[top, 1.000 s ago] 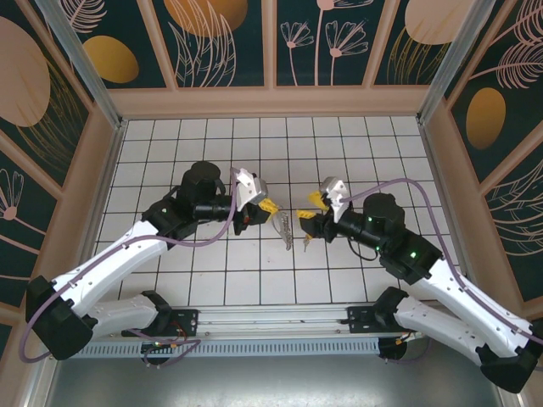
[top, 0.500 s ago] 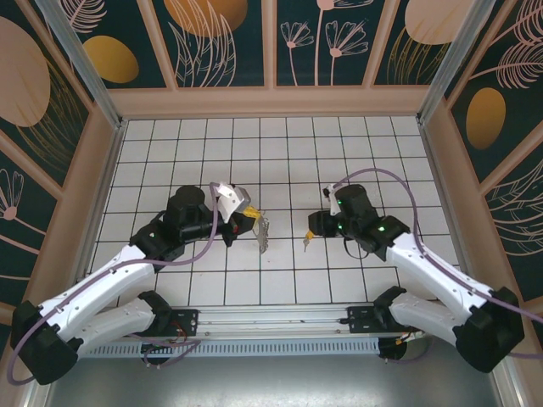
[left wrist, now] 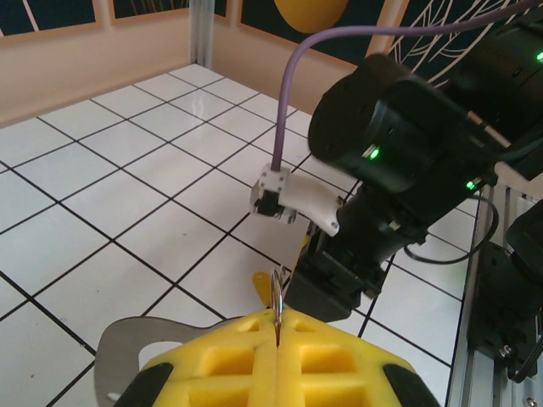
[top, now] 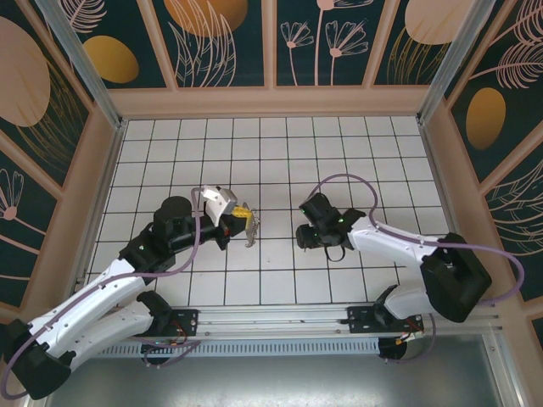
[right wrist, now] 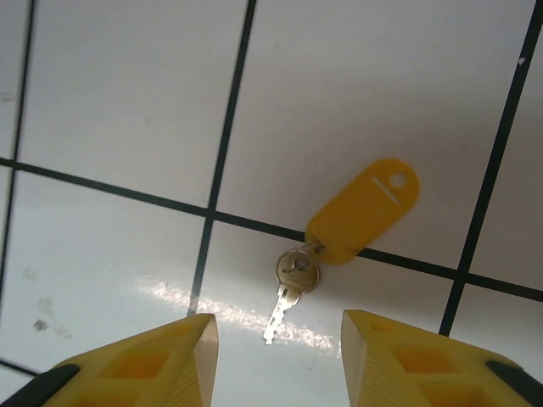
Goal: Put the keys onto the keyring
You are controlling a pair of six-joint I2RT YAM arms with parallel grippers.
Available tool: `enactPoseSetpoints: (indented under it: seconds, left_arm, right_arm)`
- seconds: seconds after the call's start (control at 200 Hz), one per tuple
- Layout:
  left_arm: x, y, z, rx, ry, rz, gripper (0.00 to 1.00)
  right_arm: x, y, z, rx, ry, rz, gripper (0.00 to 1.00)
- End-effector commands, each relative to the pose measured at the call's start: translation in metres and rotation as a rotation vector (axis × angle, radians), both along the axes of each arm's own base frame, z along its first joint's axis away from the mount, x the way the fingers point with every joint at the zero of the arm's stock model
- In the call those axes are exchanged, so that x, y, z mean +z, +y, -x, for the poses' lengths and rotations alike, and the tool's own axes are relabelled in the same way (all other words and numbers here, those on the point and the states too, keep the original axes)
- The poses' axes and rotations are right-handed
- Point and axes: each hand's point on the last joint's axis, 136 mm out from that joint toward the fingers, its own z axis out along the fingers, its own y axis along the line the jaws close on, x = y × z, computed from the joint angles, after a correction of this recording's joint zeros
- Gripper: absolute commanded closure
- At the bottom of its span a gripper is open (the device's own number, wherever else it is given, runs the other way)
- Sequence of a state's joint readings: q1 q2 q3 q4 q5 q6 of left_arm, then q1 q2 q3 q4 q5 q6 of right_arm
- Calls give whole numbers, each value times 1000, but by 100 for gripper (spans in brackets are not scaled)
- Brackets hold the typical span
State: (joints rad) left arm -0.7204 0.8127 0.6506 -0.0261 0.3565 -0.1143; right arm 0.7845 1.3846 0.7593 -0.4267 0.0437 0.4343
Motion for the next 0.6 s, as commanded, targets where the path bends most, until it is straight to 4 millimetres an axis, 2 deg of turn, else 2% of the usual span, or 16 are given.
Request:
enactPoseSetpoints:
  seconds: [0.0,0.245,0.455,0.596]
  left_arm:
    - [23,1,2,6,-43,67,100]
    - [29,1,4,-4,-59,91,100]
    - [30,0,5,-10,-58,90,100]
    - [29,0,5,-13,-54,90,100]
  right_arm:
    - [3,0,-16,-67,-41,38,59]
    - [-13,1,-23,-76,-22,93,64]
    - [-25,2,-20,-68,1,107,66]
    - [-26,0,-18,-72,0,110,74]
